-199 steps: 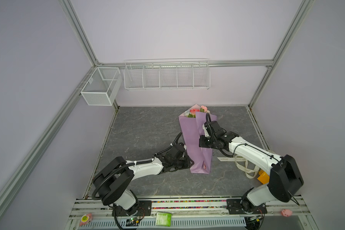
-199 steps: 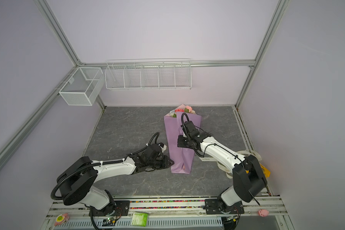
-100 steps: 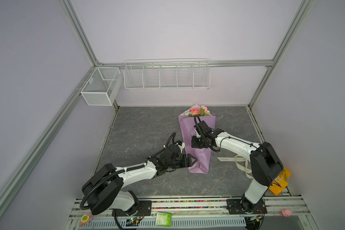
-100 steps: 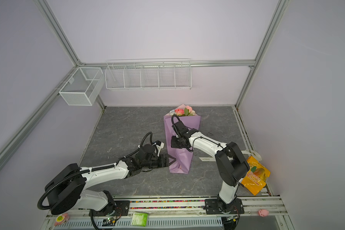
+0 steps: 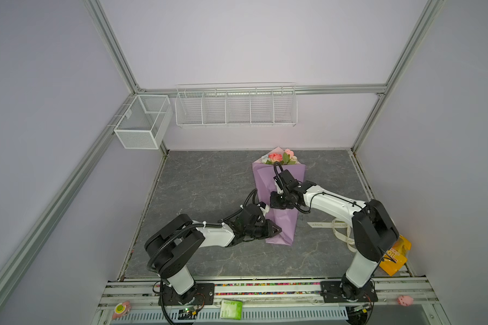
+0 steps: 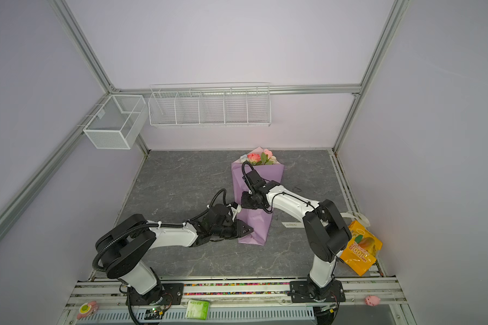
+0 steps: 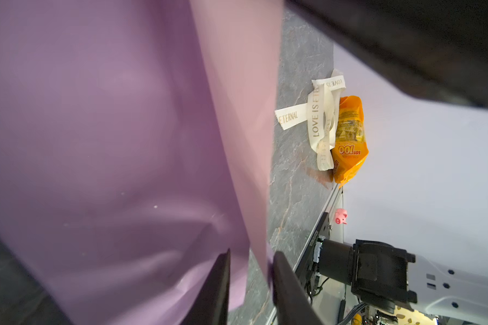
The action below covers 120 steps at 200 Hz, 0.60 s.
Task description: Tie the bouquet of fake flowers
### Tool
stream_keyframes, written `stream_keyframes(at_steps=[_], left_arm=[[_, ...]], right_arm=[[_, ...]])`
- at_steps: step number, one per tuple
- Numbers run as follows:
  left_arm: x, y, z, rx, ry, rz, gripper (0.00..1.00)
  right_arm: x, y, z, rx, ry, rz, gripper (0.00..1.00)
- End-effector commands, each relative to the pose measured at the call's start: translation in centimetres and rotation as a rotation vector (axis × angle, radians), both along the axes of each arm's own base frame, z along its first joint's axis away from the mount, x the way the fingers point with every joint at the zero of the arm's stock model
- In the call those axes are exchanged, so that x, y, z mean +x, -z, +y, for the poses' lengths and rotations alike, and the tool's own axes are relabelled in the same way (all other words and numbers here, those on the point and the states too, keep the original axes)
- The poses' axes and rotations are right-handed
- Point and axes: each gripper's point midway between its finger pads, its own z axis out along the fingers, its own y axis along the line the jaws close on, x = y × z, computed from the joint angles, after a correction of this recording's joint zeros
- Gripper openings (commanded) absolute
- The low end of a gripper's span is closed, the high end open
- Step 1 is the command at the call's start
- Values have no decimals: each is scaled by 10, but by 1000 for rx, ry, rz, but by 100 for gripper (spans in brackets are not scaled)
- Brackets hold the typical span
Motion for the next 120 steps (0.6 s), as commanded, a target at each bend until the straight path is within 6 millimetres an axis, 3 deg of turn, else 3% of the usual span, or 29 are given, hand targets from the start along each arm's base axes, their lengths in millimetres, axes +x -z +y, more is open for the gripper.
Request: stream_keyframes(at_steps=[1, 33, 58, 94, 120], left_arm=[[0, 15, 5, -7, -39, 30, 18], [0, 25, 15, -10, -97, 45, 14], [-1, 11, 11, -58, -77, 22, 35], [-2, -7, 10, -65, -46, -23, 48], [-2, -13, 8, -41, -16, -42, 52]], right_arm=[[-3, -10, -5, 9, 28, -10, 6], [-4, -13, -6, 26, 48, -22, 6], [-5, -15, -11, 21, 62, -33, 6], [-5, -17, -9, 35, 56, -37, 6], [-6, -17, 1, 77, 33, -24, 7]])
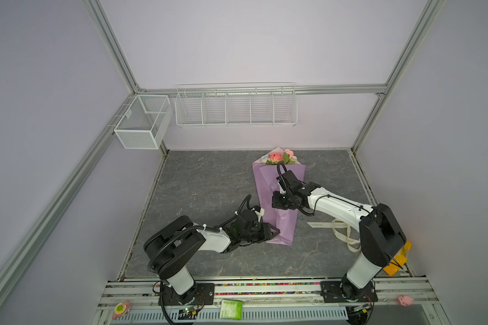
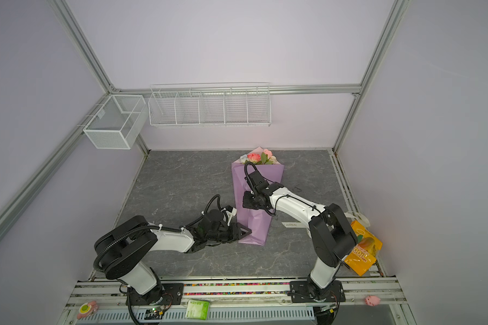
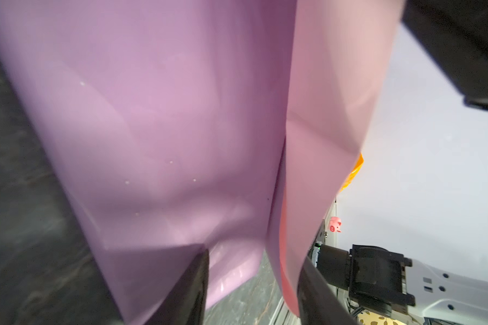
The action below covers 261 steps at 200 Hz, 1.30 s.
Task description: Tie the bouquet of fake flowers
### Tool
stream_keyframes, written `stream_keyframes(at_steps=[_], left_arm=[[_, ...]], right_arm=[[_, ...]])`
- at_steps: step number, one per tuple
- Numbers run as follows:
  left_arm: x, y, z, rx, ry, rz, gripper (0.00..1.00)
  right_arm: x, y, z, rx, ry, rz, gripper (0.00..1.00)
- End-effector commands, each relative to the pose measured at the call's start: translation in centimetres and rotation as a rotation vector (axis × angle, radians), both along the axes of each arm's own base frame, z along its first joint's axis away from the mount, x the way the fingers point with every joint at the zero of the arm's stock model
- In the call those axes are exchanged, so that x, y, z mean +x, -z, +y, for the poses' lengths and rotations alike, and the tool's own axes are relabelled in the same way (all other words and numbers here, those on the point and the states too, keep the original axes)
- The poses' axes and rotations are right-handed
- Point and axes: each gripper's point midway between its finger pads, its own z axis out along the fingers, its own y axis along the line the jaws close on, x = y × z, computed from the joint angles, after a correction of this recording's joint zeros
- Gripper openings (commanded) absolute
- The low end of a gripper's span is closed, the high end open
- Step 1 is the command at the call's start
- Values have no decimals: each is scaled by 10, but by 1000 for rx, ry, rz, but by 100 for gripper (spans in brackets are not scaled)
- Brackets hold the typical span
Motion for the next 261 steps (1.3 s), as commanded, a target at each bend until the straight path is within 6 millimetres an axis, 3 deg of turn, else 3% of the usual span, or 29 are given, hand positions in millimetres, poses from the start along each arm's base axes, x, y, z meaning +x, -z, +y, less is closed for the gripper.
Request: stream_keyframes(at_steps=[1, 70, 117, 152, 177, 207, 234, 261], left_arm=[[3, -13, -6, 5, 32, -36, 52], [5, -24, -4, 23, 41, -85, 67], [7, -21, -6, 84, 77, -94, 70], [9, -25, -17, 49, 92, -88, 67], [12, -21, -20, 58, 95, -76, 57], [10, -15, -19, 60, 96, -67, 56], [7, -31, -9, -1, 62, -113, 57], [1, -50, 5, -30, 45, -181, 53]], right_arm=[[-2, -4, 8, 51, -10, 2, 7], [-1, -6, 8, 50, -12, -2, 7], [0, -7, 11, 60, -16, 2, 8], [-1, -2, 14, 64, -23, 18, 9], [-1, 3, 14, 60, -22, 29, 10], [1, -1, 1, 15, 15, 11, 6], [-1, -7, -19, -10, 72, -22, 6], [-4, -14, -26, 21, 91, -49, 6]])
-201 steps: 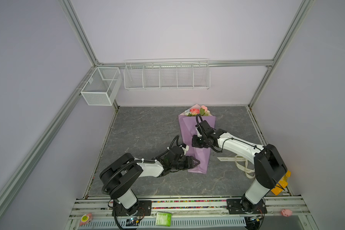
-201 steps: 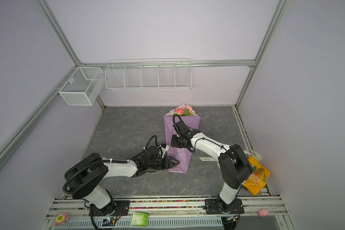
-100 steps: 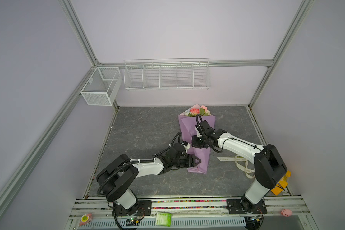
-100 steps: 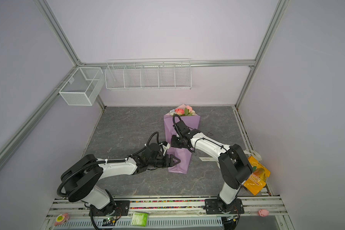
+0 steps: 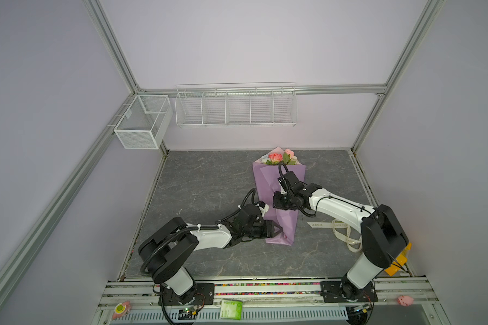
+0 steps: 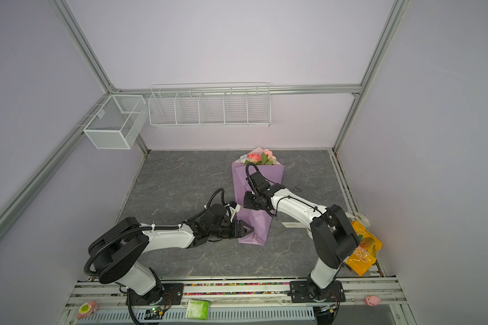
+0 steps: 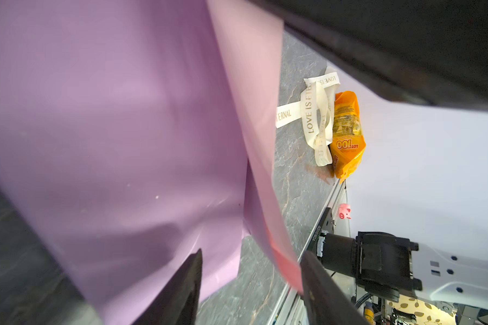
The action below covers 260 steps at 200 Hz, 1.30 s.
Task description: Tie the bouquet of fake flowers
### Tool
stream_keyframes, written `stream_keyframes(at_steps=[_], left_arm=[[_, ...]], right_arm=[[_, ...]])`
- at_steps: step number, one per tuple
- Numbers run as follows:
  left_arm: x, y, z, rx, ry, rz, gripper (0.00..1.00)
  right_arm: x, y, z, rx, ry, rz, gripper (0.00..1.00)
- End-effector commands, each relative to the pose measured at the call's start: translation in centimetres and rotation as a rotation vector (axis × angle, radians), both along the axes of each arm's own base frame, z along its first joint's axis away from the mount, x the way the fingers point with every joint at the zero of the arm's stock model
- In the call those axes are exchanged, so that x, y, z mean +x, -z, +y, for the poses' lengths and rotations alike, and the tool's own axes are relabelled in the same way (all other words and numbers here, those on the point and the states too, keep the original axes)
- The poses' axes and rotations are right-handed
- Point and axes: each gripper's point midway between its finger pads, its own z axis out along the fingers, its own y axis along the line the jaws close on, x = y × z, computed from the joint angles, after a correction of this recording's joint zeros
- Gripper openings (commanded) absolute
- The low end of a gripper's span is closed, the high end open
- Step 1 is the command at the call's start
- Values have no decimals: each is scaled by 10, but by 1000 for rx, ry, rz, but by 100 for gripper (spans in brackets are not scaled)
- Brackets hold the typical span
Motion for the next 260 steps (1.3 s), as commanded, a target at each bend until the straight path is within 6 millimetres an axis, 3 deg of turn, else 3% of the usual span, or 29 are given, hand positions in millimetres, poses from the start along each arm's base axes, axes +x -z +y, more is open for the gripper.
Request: stream_keyframes(at_steps=[1, 16, 41, 76, 99, 179, 202, 207, 237, 260], left_arm=[[3, -31, 6, -76, -25, -92, 53], [4, -35, 14, -74, -51, -117, 47], [18, -19, 26, 9, -138, -107, 36], [28, -1, 3, 62, -88, -15, 27], [31, 10, -17, 2, -65, 46, 22], [31, 42, -22, 5, -83, 121, 19], [32, 44, -22, 6, -91, 126, 19], [32, 44, -22, 3, -93, 126, 19], [33, 36, -25, -48, -95, 123, 23], [32, 33, -27, -53, -85, 119, 24]], right_arm=[[-1, -13, -13, 16, 50, -38, 6], [-2, -15, -12, 28, 46, -42, 6], [-3, -21, -13, 48, 59, -56, 6], [-3, -37, -22, 52, 97, -102, 6], [-6, -44, -32, 49, 138, -130, 6], [-19, -63, -78, 64, 328, -250, 6], [-21, -71, -90, 60, 388, -276, 6], [-25, -61, -95, 43, 398, -264, 6], [-32, -57, -112, 1, 449, -259, 6], [-34, -57, -106, 14, 404, -262, 6]])
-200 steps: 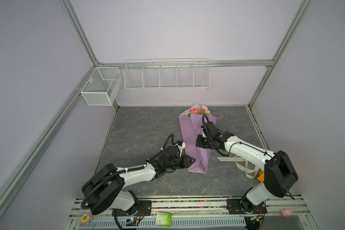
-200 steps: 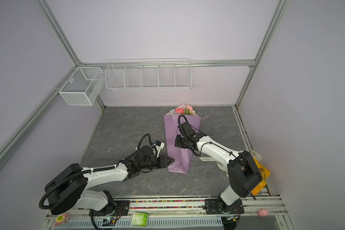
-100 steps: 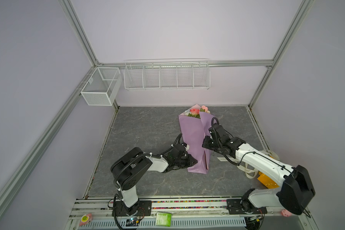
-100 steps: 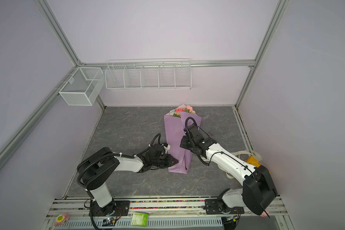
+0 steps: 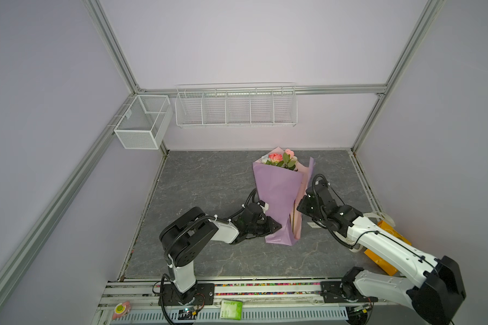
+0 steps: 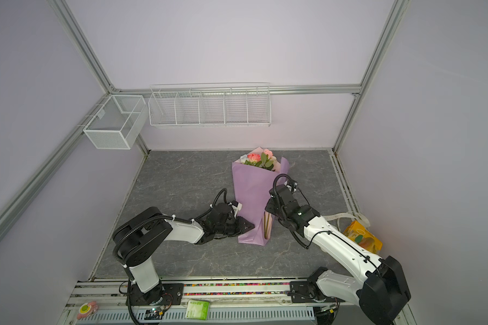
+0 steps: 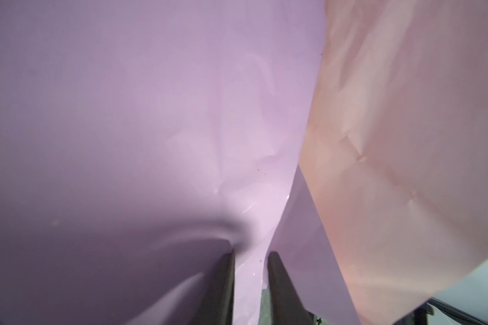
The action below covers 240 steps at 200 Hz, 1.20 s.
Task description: Tie the bouquet of fake flowers
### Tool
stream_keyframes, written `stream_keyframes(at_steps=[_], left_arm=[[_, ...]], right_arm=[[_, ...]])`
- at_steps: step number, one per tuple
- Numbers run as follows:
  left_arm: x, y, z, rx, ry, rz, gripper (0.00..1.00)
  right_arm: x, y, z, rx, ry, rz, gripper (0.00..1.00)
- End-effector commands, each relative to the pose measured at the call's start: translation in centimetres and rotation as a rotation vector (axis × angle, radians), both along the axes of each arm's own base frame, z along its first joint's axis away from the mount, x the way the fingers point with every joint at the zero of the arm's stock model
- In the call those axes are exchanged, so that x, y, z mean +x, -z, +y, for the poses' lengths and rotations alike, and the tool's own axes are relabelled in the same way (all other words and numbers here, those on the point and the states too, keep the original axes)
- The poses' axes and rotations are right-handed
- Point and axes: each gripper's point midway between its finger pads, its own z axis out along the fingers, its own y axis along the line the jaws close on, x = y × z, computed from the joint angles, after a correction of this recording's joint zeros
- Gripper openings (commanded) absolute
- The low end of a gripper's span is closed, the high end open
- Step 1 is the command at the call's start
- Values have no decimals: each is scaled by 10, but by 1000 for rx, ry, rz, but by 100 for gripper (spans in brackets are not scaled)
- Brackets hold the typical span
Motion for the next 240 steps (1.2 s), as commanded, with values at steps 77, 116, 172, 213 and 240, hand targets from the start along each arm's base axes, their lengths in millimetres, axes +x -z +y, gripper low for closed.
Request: stream_keyframes(at_steps=[77, 116, 172, 213, 240], left_arm=[[-4, 9, 1, -22, -6, 40, 22], [-4, -11, 13, -17, -42, -7, 24], [-13, -25, 52, 37, -124, -51, 40], [-17, -37, 51, 22, -89, -91, 53], [-18, -51, 41, -35, -45, -111, 64]], right_arm=[[23, 12, 93, 138, -330, 64, 6], [33, 38, 111, 103, -361, 160, 6], [38, 61, 131, 121, -416, 234, 6], [38, 69, 136, 115, -429, 264, 6], [36, 75, 135, 97, -434, 289, 7]])
